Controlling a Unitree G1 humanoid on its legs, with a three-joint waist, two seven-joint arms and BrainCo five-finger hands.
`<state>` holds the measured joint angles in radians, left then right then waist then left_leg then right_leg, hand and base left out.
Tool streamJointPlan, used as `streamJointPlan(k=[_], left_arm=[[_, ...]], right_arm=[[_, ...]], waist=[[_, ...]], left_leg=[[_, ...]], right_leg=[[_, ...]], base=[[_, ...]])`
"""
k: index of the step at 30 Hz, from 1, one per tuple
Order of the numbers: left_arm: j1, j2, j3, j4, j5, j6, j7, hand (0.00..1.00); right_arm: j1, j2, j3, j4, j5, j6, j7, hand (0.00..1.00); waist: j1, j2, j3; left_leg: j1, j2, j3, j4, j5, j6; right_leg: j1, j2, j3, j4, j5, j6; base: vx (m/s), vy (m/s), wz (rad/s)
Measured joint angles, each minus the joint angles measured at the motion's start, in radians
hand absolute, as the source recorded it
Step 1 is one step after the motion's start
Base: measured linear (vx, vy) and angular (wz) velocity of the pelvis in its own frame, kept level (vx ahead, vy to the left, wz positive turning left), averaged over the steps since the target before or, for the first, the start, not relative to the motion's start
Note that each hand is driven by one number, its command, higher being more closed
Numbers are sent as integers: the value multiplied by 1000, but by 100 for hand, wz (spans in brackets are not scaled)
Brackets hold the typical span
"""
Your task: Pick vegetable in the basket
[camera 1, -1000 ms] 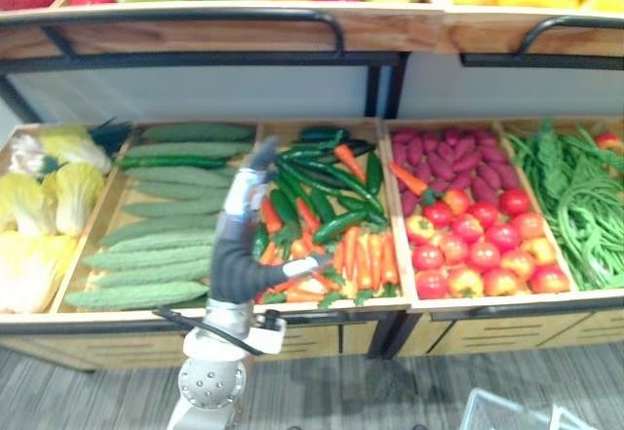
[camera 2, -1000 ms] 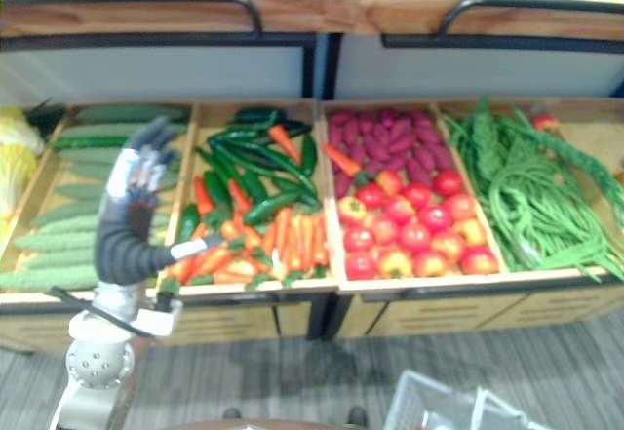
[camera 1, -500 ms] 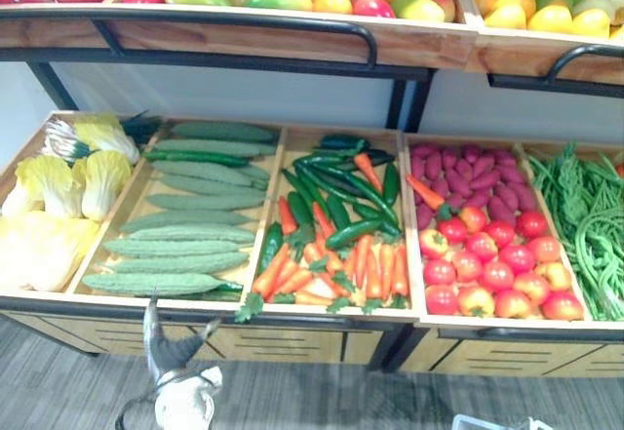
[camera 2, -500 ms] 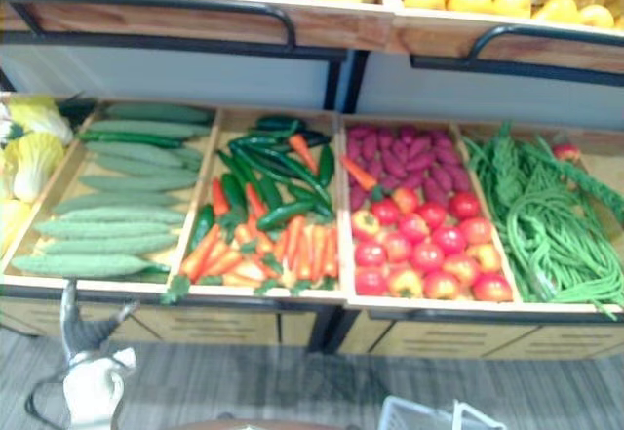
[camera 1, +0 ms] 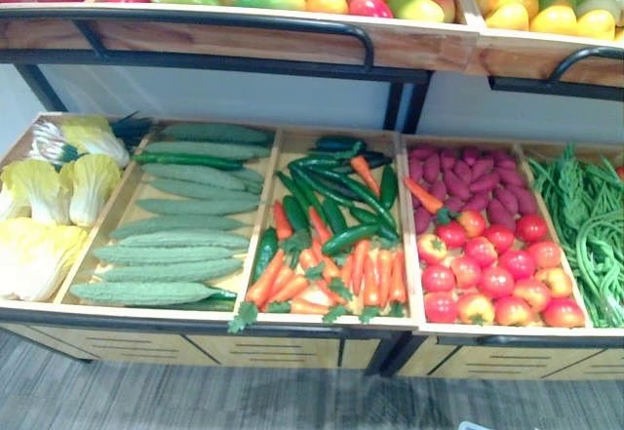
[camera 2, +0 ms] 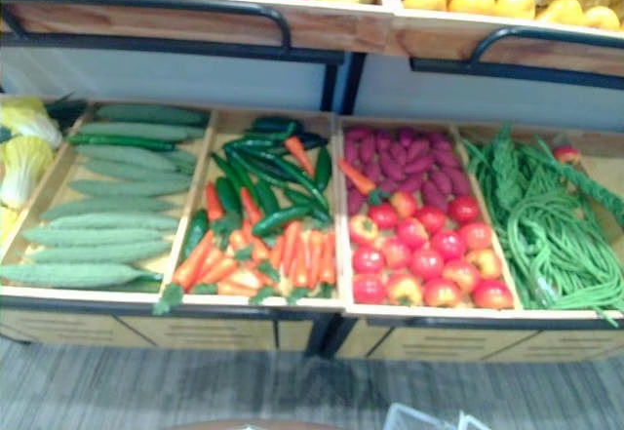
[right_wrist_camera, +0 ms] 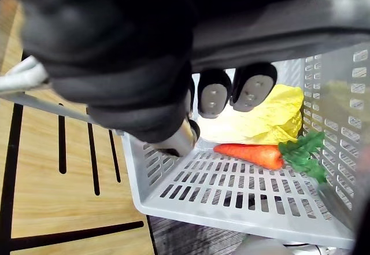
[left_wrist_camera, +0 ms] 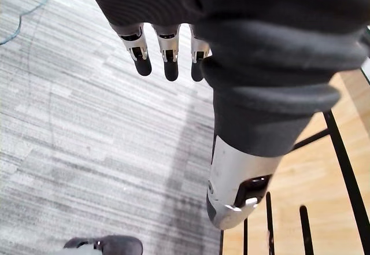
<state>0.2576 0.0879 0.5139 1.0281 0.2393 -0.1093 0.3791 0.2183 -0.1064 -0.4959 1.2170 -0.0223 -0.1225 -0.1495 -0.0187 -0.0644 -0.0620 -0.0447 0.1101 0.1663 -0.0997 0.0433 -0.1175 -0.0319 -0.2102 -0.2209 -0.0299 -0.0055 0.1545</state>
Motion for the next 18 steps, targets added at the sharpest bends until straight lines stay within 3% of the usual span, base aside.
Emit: streamJointPlan(k=[6, 13, 15, 16, 18], left_arm=[[-45, 3, -102, 40, -1, 0, -141, 0], [-39, 3, -194, 48, -1, -8, -204, 0], [-43, 4, -200, 48, -2, -10, -210, 0], [-55, 4, -222, 48, -2, -13, -214, 0], [-64, 10, -245, 49, -3, -17, -220, 0]], right_arm=[[-21, -18, 2, 12, -11, 10, 9, 100], [-22, -30, 4, 12, -16, 13, 30, 100], [-32, -31, 1, 11, -15, 12, 30, 100], [-38, -34, -9, 5, -6, 8, 35, 100], [-36, -33, -21, -13, 2, 8, 43, 100]], waist=[[-8, 15, -1], [-8, 18, 4], [-10, 14, 35], [-15, 13, 63], [-22, 31, 77]], left_leg=[[21, 2, 27, 3, -11, -3], [60, 6, 74, 6, -36, -10], [48, 12, 76, 113, -103, -9], [8, 32, 70, 272, -189, -1], [-40, 62, 74, 426, -271, 1]], right_leg=[[0, 3, 28, 0, 3, 4], [1, 6, 76, 10, -5, -3], [0, -2, 97, 70, -39, -4], [-19, -5, 118, 148, -80, -2], [-48, 4, 150, 222, -105, 9]], base=[[26, -11, -14], [-7, -9, -20], [3, 13, -30], [-32, 19, -31], [-41, 45, -35]])
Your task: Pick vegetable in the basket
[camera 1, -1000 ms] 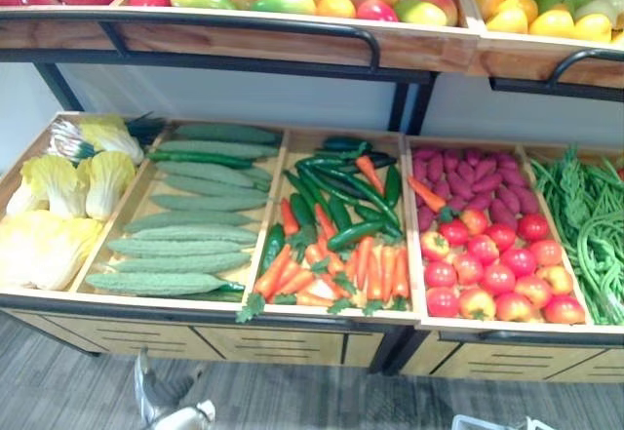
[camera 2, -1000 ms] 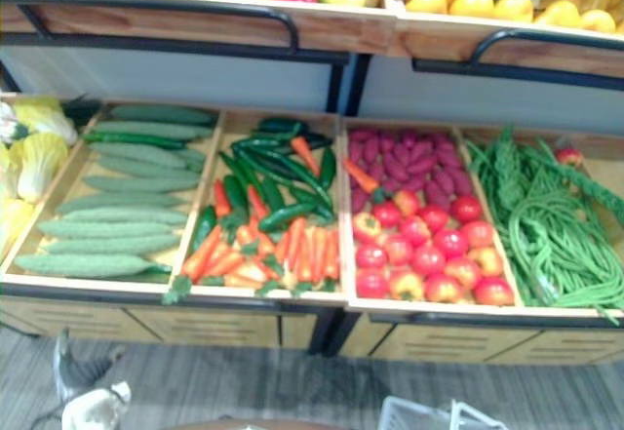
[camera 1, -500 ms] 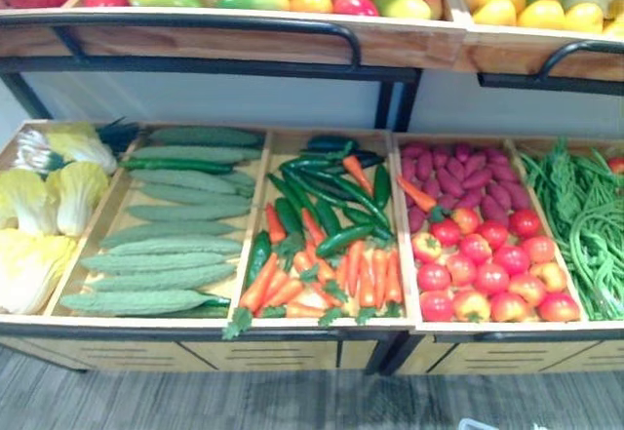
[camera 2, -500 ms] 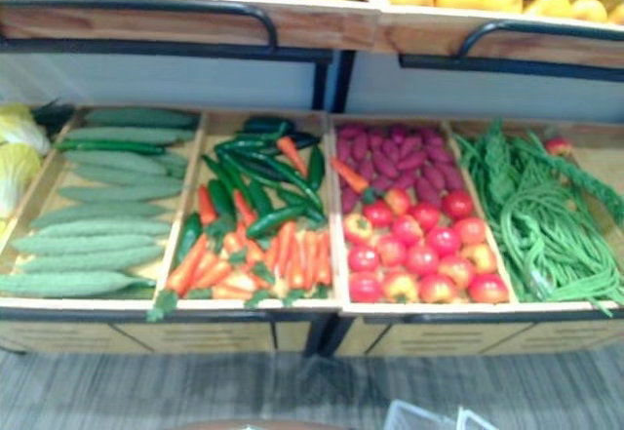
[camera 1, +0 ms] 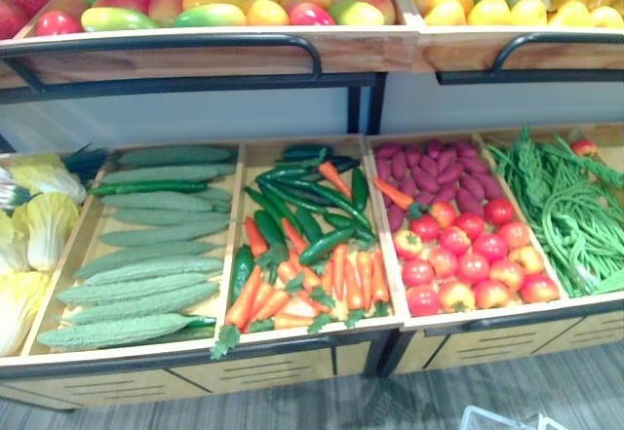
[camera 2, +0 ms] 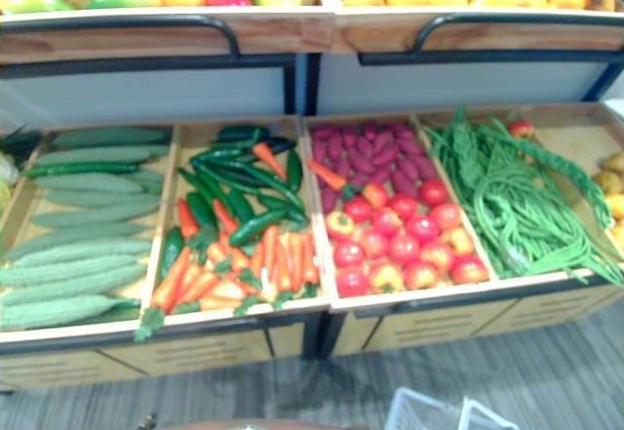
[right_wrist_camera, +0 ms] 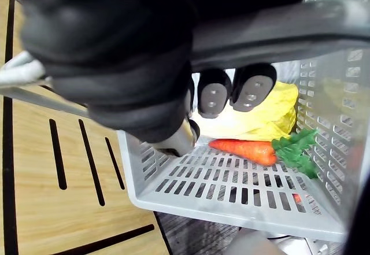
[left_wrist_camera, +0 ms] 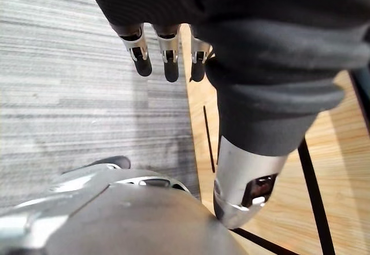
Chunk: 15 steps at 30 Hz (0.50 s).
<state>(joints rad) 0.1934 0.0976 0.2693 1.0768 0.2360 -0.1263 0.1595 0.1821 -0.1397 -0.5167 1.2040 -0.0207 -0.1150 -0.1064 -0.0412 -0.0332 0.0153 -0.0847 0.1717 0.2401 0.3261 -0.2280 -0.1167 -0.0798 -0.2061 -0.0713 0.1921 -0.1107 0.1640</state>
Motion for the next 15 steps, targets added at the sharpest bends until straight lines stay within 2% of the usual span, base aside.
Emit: streamJointPlan(k=[1, 2, 4, 5, 6, 7, 8, 9, 10, 12, 14, 15], left_arm=[[-2, 4, -8, 2, 1, -1, -2, 0], [-11, 18, -30, 26, 2, -3, -5, 0], [-24, 26, -40, 39, 3, -1, -3, 0], [-35, 28, -53, 38, 4, -1, -2, 0], [-46, 28, -67, 36, 4, -1, 0, 0], [-52, 22, -91, 27, 6, -9, -2, 0], [-62, 24, -100, 15, 7, -16, -5, 0], [-62, 29, -107, 3, 12, -21, -9, 0], [-57, 29, -107, 2, 12, -21, -9, 0], [-41, 29, -114, -5, 1, -18, -11, 0], [-30, 30, -116, -3, -9, -17, -12, 0], [-25, 30, -116, -2, -35, -16, -13, 0]], right_arm=[[0, 1, -8, -11, 0, 0, 4, 100], [-4, 11, -17, -32, 0, -13, 9, 100], [-15, 23, -13, -56, 1, -23, 7, 100], [-10, 33, 5, -75, 5, -30, 7, 100], [-4, 40, 20, -90, 25, -31, 7, 100], [-12, 39, 46, -92, 27, -31, 8, 100], [-13, 47, 57, -87, 32, -27, 11, 100], [-2, 61, 61, -69, 36, -21, 7, 100], [1, 62, 64, -58, 42, -20, 1, 100], [18, 63, 76, -43, 61, 1, 2, 100], [18, 62, 83, -40, 62, 3, -2, 100], [13, 57, 83, -42, 61, 4, -7, 100]], waist=[[-7, 5, 4], [-9, 10, 8], [-10, 22, 26], [-13, 31, 41], [-13, 33, 45], [-14, 46, 51], [-14, 34, 64], [-10, 28, 73], [-11, 28, 72], [-8, 29, 72], [-8, 28, 72], [-8, 22, 74]], left_leg=[[-13, 6, 4, 33, -17, 5], [-22, 24, 52, 64, -46, 10], [-18, 62, 126, 72, -65, 15], [-14, 88, 177, 74, -73, 21], [-14, 90, 230, 62, -64, 40], [-14, 113, 299, 35, -41, 69], [-1, 110, 335, 14, -25, 76], [25, 110, 387, -18, -3, 83], [34, 112, 411, -29, 5, 89], [58, 112, 514, -59, 32, 94], [63, 126, 602, -48, 43, 89], [67, 145, 658, -24, 48, 84]], right_leg=[[-10, 4, 19, 9, 3, 4], [-51, 21, 90, 26, 36, 7], [-98, 59, 156, 22, 128, -17], [-117, 85, 168, -24, 232, -28], [-125, 96, 167, -110, 340, -27], [-135, 88, 87, -107, 348, -51], [-153, 65, -28, 14, 252, -117], [-144, 34, -159, 156, 150, -151], [-129, 22, -201, 204, 118, -163], [-78, -41, -299, 343, 50, -166], [-58, -95, -339, 370, 41, -162], [-66, -101, -356, 331, 27, -137]], base=[[-40, 118, -81], [-60, 125, -122], [-143, 135, -142], [-258, 207, -135], [-289, 224, -159], [-227, 167, -132], [-184, 148, -134], [-104, 103, -97], [-115, 103, -106], [-129, 18, -114], [-118, -118, -143], [-113, -204, -157]])
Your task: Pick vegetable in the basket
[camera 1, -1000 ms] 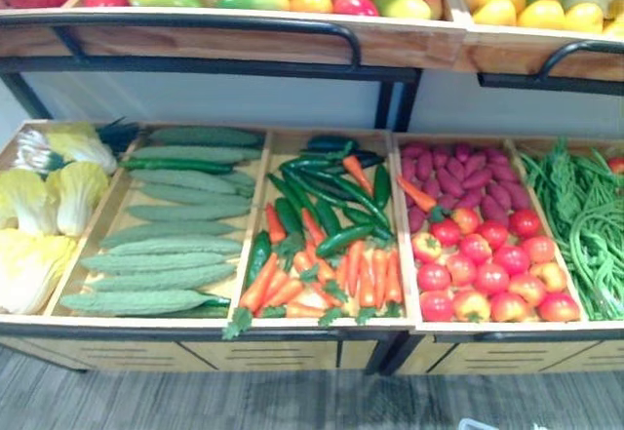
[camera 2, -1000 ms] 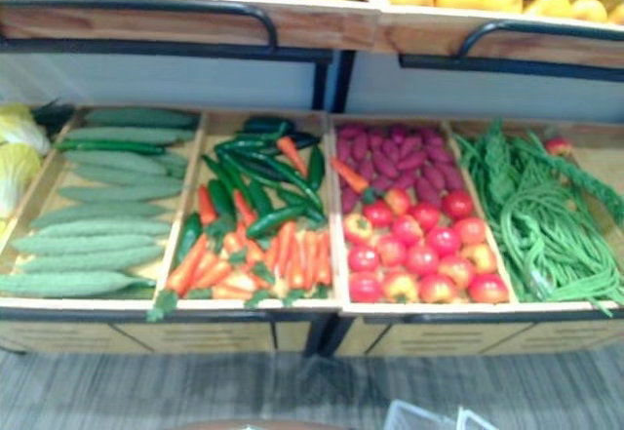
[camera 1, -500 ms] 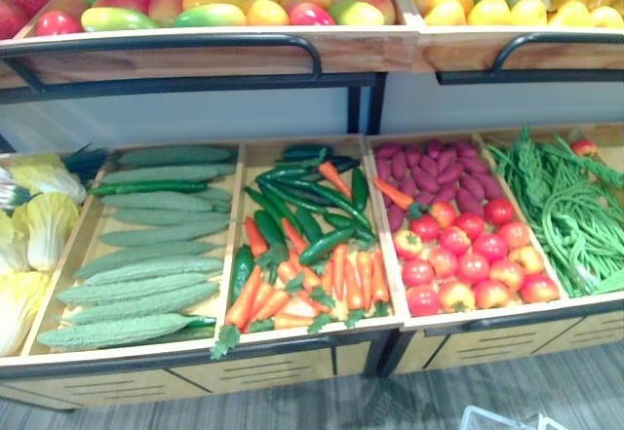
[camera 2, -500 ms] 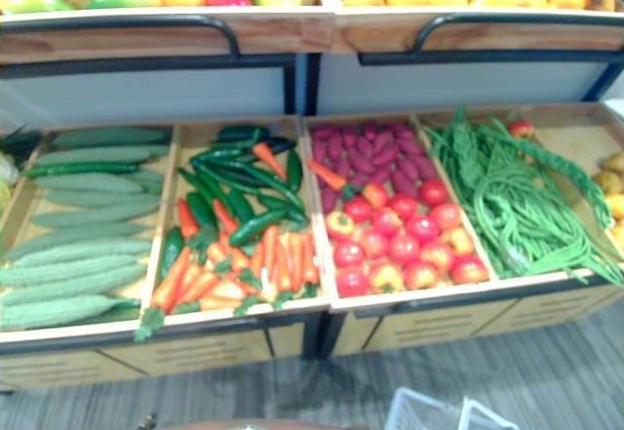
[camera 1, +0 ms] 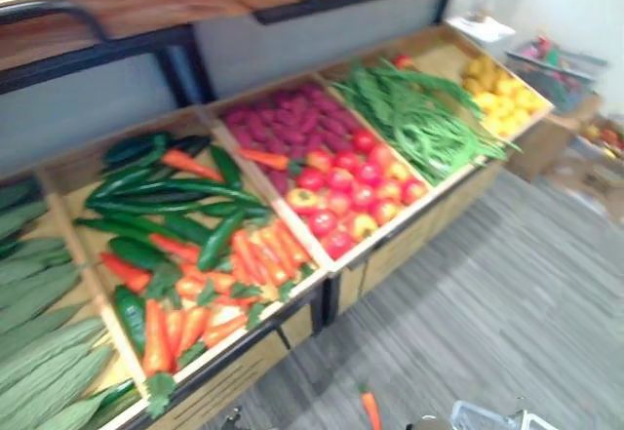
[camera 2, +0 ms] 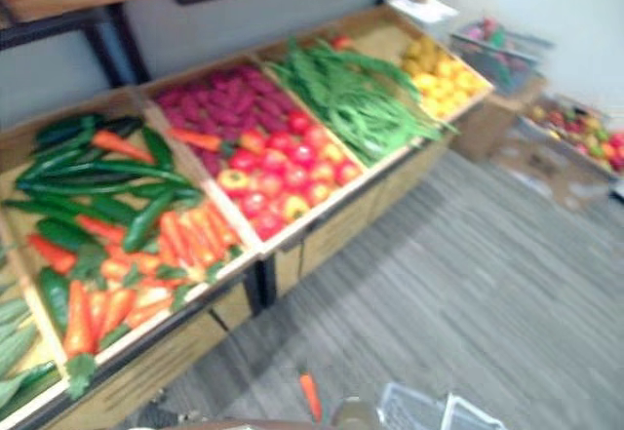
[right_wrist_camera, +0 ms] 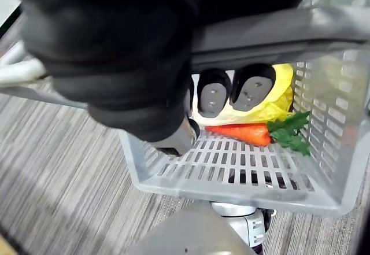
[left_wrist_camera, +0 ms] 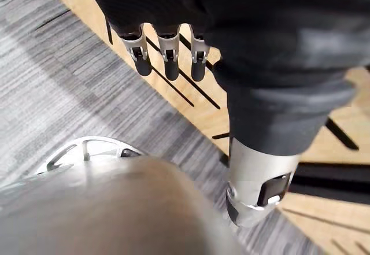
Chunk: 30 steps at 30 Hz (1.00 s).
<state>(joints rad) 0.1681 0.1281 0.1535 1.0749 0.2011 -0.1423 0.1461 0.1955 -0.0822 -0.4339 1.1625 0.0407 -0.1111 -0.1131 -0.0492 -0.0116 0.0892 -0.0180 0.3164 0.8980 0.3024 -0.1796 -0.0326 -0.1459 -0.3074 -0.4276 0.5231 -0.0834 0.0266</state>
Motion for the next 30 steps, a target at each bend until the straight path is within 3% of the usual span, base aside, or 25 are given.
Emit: streamJointPlan(k=[1, 2, 3, 4, 5, 7, 10, 11, 12, 13, 14, 15, 17, 19, 21, 23, 27, 30], left_arm=[[-2, 3, 1, 1, -2, 1, -1, 0], [-5, -10, -3, 1, -2, -1, -3, 0], [-9, -12, -4, 0, -2, -2, -4, 0], [-18, -8, -8, -1, -1, -4, -3, 0], [-43, -9, -9, 7, -2, -1, -2, 0], [-61, -25, -10, 19, -1, -2, 0, 0], [-50, -29, 11, 18, -4, -1, 3, 0], [-41, -37, 37, 16, -25, 0, 5, 0], [-35, -39, 58, 9, -47, -1, 5, 0], [-32, -45, 67, 8, -68, -2, 6, 0], [-26, -56, 74, 6, -100, -2, 9, 0], [-15, -66, 73, 0, -118, -3, 12, 0], [-8, -68, 65, -1, -117, -4, 15, 0], [-5, -69, 60, 0, -112, -10, 15, 0], [-10, -64, 60, 1, -106, -9, 8, 0], [-23, -51, 76, -1, -100, -18, 8, 0], [-25, -60, 91, -1, -99, -20, 8, 0], [-39, -64, 97, -1, -99, -20, 5, 0]], right_arm=[[-3, -5, 0, 0, 0, 1, -1, 100], [-5, -18, 8, 0, 0, -2, 0, 100], [-10, -19, 9, 1, 0, -3, -1, 100], [-22, -20, 8, 1, 0, -2, -2, 100], [-30, -26, 9, 8, 0, 0, -7, 100], [-10, -29, 7, 25, 5, 3, -9, 100], [1, -24, 12, 33, 7, 2, -9, 100], [-6, -25, 13, 31, 5, -7, -8, 100], [-7, -28, 22, 29, 5, -15, -7, 100], [-11, -33, 30, 30, 6, -22, -7, 100], [-21, -52, 33, 32, 6, -25, -9, 100], [-35, -73, 49, 32, 6, -26, -7, 100], [-35, -81, 68, 31, 6, -33, -7, 100], [-36, -78, 87, 27, 6, -34, -6, 100], [-31, -57, 90, 19, 5, -37, 0, 100], [-10, -27, 97, 18, 6, -40, 12, 100], [9, -18, 122, -17, 7, -31, 7, 100], [10, -18, 140, -37, -2, -30, 9, 100]], waist=[[-1, -3, 1], [5, 16, -4], [6, 34, -11], [0, 22, -6], [-2, 26, 11], [-16, 44, 16], [-25, 48, 17], [-23, 48, 19], [-18, 44, 22], [-11, 42, 22], [4, 39, 24], [17, 39, 24], [24, 45, 27], [26, 56, 29], [22, 59, 27], [28, 25, 29], [30, 17, 34], [35, 21, 36]], left_leg=[[5, 6, 22, 5, 7, -7], [2, 25, 57, -17, 28, -17], [2, 28, 71, -29, 46, -18], [2, 30, 85, -31, 65, -20], [2, 48, 86, -10, 64, -21], [14, 101, 75, 31, 83, -26], [42, 177, 72, 129, 107, -37], [37, 214, -5, 214, 144, -23], [5, 205, -124, 262, 153, 0], [-13, 161, -246, 260, 127, -18], [-23, 33, -469, 227, 63, -59], [-25, -74, -623, 189, 12, -77], [-31, -167, -777, 105, -23, -89], [-31, -199, -900, -2, -26, -85], [-17, -204, -905, -44, -95, -62], [-11, -221, -842, -56, -98, -52], [29, -233, -718, -78, -101, -26], [45, -225, -641, -89, -104, -22]], right_leg=[[-6, 25, -9, -29, -1, 5], [0, 86, 5, -136, 11, 25], [13, 104, 10, -201, 12, 27], [28, 126, 16, -297, -6, 54], [48, 151, 19, -363, -24, 64], [87, 202, 31, -416, -6, 51], [105, 241, 85, -429, -27, 30], [103, 259, 149, -423, -24, 27], [100, 261, 203, -403, -17, 24], [97, 257, 238, -396, -16, 21], [91, 245, 315, -399, -10, 17], [80, 245, 389, -403, -2, 17], [74, 266, 463, -419, 1, 21], [60, 309, 521, -420, 3, 24], [62, 328, 575, -446, 31, 49], [47, 309, 609, -456, 73, 58], [17, 305, 689, -452, 94, 80], [-16, 307, 639, -439, 118, 74]], base=[[-137, -240, -164], [-122, -207, -123], [-150, -294, -141], [-148, -357, -111], [-147, -358, -92], [-161, -283, -34], [-117, -140, -64], [-116, -171, -124], [-63, -123, -134], [9, -17, -142], [12, 54, -182], [10, 78, -185], [-20, 109, -152], [-46, 165, -125], [31, 196, -88], [94, 177, -70], [124, 179, -82], [84, 58, -70]])
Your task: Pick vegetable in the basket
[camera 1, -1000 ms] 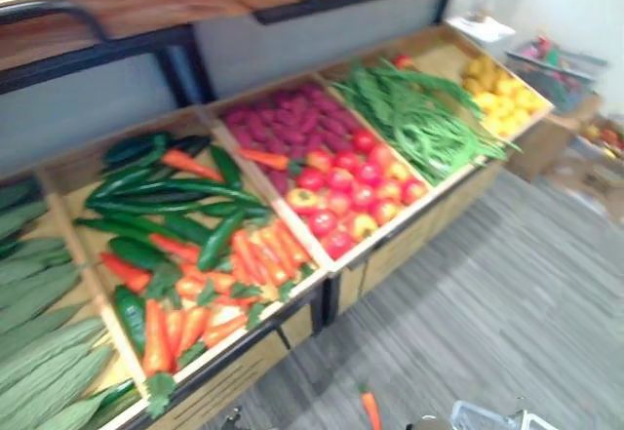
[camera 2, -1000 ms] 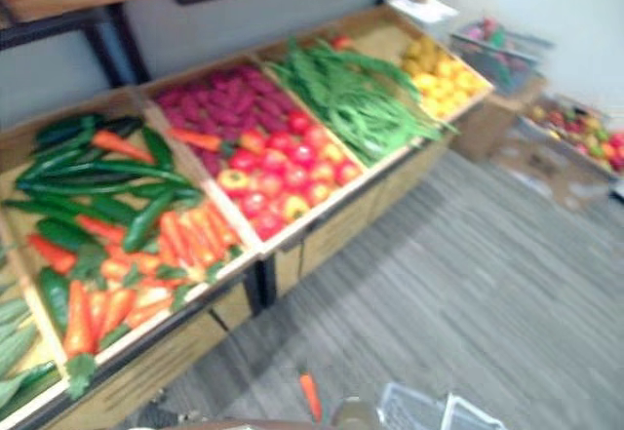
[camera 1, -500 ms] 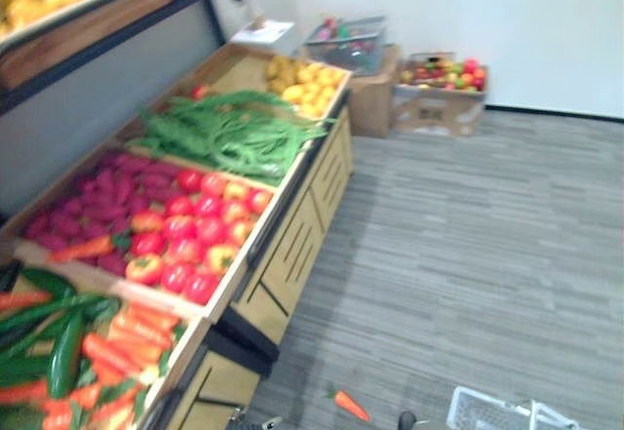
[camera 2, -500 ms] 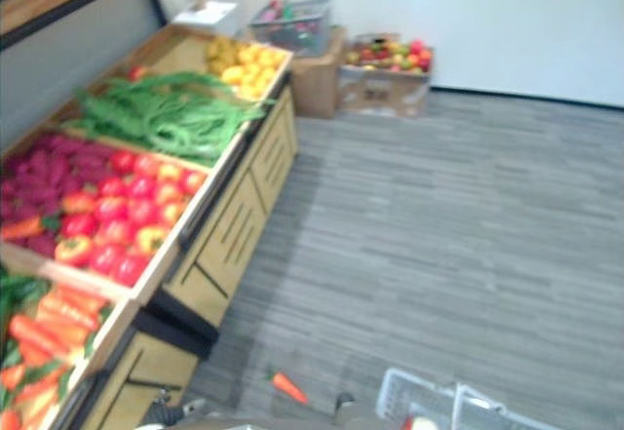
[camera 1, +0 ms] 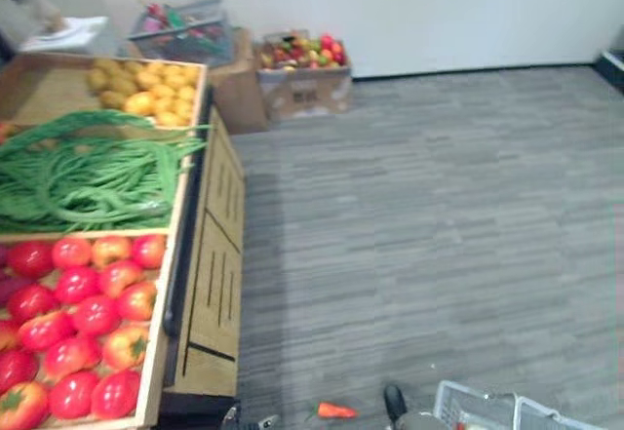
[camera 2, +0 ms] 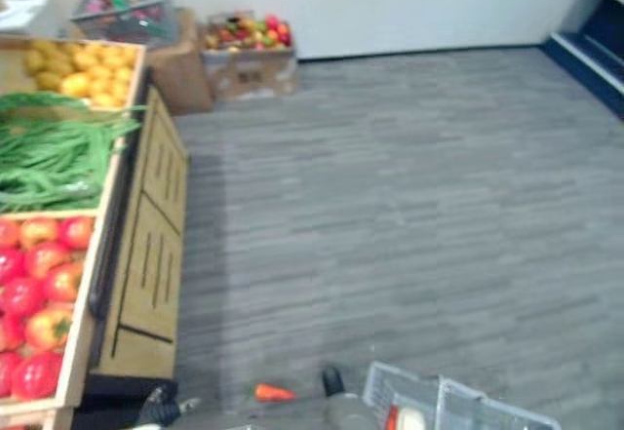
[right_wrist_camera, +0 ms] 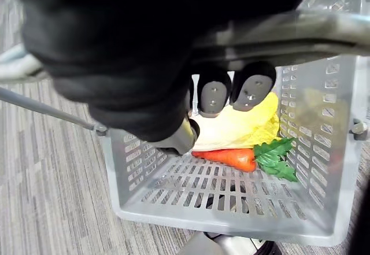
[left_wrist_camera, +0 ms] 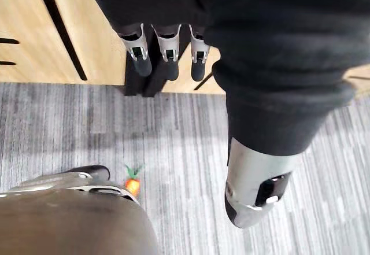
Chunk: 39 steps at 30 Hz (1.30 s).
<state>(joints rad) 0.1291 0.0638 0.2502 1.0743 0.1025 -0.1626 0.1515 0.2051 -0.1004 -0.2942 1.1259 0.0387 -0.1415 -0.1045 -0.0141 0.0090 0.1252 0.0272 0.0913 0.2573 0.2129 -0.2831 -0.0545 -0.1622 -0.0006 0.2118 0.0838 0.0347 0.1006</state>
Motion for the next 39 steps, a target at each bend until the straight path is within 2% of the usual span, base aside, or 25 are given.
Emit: streamJointPlan(k=[1, 3, 4, 5, 8, 9, 11, 14, 17, 22, 35, 39], left_arm=[[-7, -2, 4, 1, 0, 0, -1, 0], [-13, -9, 4, 0, -1, -1, -4, 0], [-13, -14, 6, -1, -2, -2, -5, 0], [-12, -14, 11, -2, -2, -2, -7, 0], [-12, -21, 42, -12, -12, -2, -15, 0], [-12, -35, 65, -12, -16, -2, -24, 0], [-11, -49, 100, -7, -24, -2, -40, 0], [-4, -61, 138, 32, -131, -1, -62, 0], [15, -60, 150, 52, -206, -1, -71, 0], [15, -48, 146, 81, -217, 3, -79, 0], [6, -3, 66, 155, -217, 13, -93, 0], [-1, 3, 61, 178, -218, 20, -96, 0]], right_arm=[[2, 10, 4, -8, 0, 4, 2, 100], [11, 29, -13, -16, 0, 5, 2, 100], [16, 39, -28, -19, 0, 6, 1, 100], [23, 44, -35, -20, 0, 6, 2, 100], [36, 60, -52, -24, -12, 7, 6, 100], [33, 55, -57, -28, -29, 7, 11, 100], [30, 52, -76, -31, -38, 5, 23, 100], [19, 47, -115, 7, -39, 8, 28, 100], [8, 41, -141, 68, -38, 8, 31, 100], [14, 30, -177, 129, -29, 13, 32, 100], [12, 23, -173, 165, -19, 13, 49, 100], [12, 22, -179, 167, 9, 29, 49, 100]], waist=[[0, 3, 4], [1, 9, 11], [0, 16, 15], [0, 16, 14], [8, -2, 5], [19, 8, 2], [19, 17, -1], [21, 30, -20], [18, 24, -47], [15, 19, -69], [-2, 7, -87], [-9, 7, -84]], left_leg=[[15, 6, 21, 1, 0, 0], [50, 16, 43, 2, 0, 1], [78, 25, 57, 3, 0, 2], [88, 25, 60, 4, -3, 4], [94, 28, 59, 33, -44, -6], [81, 37, 60, 47, -44, -7], [62, 50, 57, 58, -45, -8], [62, 74, 55, 52, -27, -27], [50, 68, 28, 31, 13, -26], [48, 45, 18, 13, 33, -26], [116, 14, -28, -77, 41, -23], [134, 4, -42, -107, 28, -14]], right_leg=[[-11, 1, -65, 31, 0, -1], [-21, -3, -172, 112, -30, -44], [-33, -13, -255, 191, -63, -86], [-40, -26, -297, 232, -91, -93], [-41, -32, -310, 276, -162, -69], [-42, -22, -309, 259, -164, -70], [-40, -8, -308, 230, -163, -71], [-2, 33, -291, 123, -121, -76], [47, 44, -274, -26, -48, -84], [115, 41, -253, -191, 57, -84], [147, 22, -255, -197, 71, -65], [149, 16, -257, -197, 78, -61]], base=[[67, 7, -38], [54, -27, -17], [31, -51, 8], [25, -73, 20], [32, -75, 11], [23, -101, -14], [4, -121, -10], [4, -84, -17], [25, -29, -19], [43, 22, -9], [-26, 52, 2], [-59, 53, 0]])
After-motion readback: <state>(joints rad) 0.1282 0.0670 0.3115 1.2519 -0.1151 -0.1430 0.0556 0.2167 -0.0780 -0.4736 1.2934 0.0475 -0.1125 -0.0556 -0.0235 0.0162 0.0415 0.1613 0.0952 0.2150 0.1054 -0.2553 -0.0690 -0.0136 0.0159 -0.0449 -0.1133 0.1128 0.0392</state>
